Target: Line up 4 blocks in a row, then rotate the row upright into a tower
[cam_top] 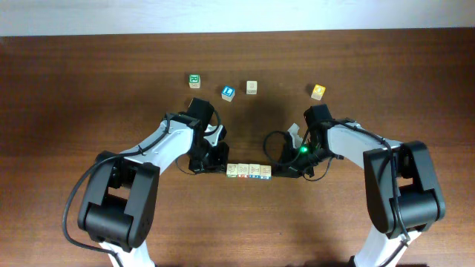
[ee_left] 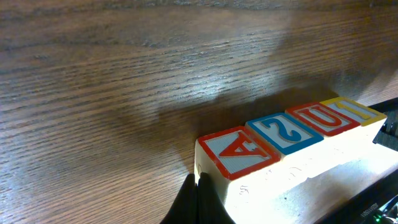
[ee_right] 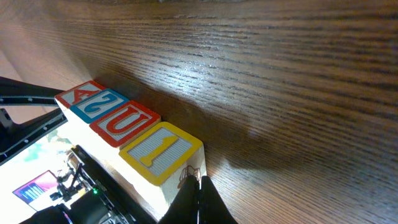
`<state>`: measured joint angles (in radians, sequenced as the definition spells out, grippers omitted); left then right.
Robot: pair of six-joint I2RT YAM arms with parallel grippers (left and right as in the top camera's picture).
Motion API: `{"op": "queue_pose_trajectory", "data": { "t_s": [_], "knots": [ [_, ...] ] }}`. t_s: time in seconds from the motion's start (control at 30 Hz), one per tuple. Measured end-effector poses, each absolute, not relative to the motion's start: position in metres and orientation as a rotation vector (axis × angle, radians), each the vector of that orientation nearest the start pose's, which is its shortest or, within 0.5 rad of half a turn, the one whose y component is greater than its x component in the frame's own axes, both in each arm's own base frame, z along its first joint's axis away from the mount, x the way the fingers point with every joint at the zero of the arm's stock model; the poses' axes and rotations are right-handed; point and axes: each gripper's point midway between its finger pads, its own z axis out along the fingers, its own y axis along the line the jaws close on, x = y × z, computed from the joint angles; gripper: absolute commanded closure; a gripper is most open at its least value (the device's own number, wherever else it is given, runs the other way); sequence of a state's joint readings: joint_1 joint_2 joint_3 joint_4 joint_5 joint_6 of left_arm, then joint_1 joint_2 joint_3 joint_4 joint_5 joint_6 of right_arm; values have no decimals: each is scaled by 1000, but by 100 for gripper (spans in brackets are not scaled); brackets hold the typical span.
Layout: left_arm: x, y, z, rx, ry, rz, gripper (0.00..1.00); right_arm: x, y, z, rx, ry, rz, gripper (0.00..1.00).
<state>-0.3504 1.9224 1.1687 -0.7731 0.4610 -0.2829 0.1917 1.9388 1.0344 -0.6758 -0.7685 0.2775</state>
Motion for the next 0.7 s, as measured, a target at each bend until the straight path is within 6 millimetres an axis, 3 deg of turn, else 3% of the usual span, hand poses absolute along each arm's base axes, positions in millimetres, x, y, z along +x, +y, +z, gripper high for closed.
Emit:
{"op": "queue_pose_trajectory", "data": {
  "t_s": [0.7],
  "knots": [
    [293, -188, 9, 124, 3163, -710, 100, 283, 179, 14, 145, 3079, 1251, 96]
  ]
}}
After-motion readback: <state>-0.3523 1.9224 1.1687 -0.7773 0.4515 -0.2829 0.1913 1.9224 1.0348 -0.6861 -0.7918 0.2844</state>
